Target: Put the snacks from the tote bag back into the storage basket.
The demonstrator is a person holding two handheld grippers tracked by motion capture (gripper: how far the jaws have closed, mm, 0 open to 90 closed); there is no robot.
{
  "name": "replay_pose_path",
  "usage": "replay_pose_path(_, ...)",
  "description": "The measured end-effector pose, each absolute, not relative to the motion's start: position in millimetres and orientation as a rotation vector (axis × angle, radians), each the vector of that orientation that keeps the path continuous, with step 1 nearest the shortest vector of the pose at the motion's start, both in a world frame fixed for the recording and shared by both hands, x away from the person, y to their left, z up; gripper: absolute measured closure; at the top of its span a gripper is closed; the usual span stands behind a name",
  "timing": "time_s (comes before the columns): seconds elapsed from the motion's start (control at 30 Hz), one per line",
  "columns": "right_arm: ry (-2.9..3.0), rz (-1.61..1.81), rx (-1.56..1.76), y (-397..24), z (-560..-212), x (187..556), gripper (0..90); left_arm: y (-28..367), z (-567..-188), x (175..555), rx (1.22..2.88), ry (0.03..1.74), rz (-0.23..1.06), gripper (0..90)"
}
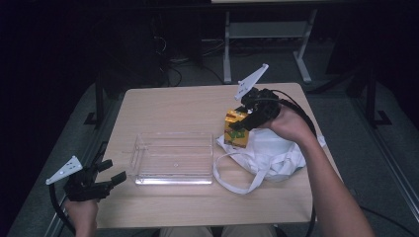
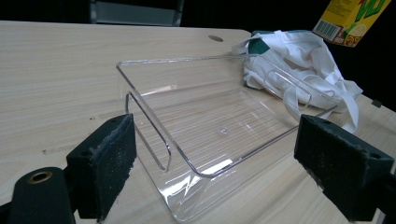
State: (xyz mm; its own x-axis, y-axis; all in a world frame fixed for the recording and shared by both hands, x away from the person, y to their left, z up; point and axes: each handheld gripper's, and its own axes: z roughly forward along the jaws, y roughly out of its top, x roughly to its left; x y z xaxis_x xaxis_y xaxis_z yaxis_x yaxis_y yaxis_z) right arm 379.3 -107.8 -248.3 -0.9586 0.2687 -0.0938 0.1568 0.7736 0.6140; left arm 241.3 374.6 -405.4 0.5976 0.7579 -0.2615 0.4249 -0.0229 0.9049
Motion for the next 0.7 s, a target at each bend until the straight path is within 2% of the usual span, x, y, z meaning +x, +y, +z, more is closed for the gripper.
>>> replay_pose_path(0.7, 2.811, 0.953, 0.23, -74, -244, 376, 52.1, 376, -406, 241, 1.647, 0.998, 0.351, 12.6)
